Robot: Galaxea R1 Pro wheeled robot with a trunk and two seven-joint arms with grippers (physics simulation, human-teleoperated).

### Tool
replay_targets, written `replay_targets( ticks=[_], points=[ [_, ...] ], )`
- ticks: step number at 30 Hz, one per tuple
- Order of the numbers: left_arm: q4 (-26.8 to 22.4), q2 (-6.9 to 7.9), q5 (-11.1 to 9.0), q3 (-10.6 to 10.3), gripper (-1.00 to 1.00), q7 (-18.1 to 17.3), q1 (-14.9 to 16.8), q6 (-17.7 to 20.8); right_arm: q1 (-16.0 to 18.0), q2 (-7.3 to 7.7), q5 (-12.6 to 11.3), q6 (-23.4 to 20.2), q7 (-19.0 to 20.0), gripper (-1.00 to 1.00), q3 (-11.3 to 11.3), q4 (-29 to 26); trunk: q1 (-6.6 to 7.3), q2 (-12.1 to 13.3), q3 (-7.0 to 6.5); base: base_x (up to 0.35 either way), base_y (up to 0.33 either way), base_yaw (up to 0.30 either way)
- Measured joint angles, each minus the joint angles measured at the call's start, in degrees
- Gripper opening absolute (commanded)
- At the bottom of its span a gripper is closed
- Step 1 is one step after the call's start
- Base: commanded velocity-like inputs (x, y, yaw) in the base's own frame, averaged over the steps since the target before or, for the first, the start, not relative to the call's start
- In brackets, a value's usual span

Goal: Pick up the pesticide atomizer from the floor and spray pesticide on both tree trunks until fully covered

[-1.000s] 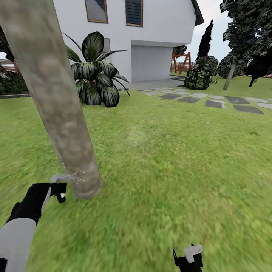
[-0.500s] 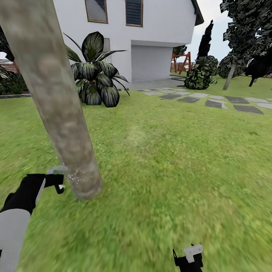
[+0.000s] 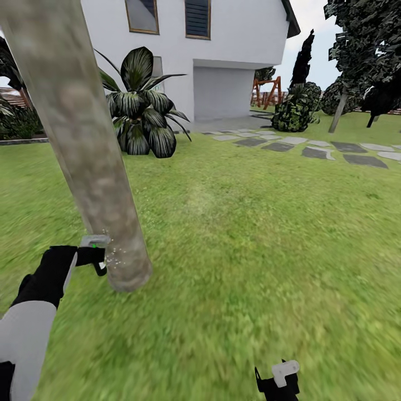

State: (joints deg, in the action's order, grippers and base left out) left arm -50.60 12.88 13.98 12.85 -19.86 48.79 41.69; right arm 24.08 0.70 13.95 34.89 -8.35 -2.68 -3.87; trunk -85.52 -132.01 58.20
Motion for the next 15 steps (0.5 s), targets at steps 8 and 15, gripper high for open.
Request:
replay_targets(
  ticks=[8,15],
  points=[
    [-1.0,3.12,0.2,-0.5,-1.0,-0.1,0.7,1.0,0.0,0.0,0.0,0.0,0.0,1.0,0.0,0.0,0.0,0.0,0.01,0.0,0.0,0.0],
    [-1.2,3.0,0.2,-1.6,-1.0,0.0,-0.4,0.6,0.0,0.0,0.0,0.0,0.0,1.0,0.0,0.0,0.0,0.0,0.01,0.0,-0.019,0.0]
  ],
)
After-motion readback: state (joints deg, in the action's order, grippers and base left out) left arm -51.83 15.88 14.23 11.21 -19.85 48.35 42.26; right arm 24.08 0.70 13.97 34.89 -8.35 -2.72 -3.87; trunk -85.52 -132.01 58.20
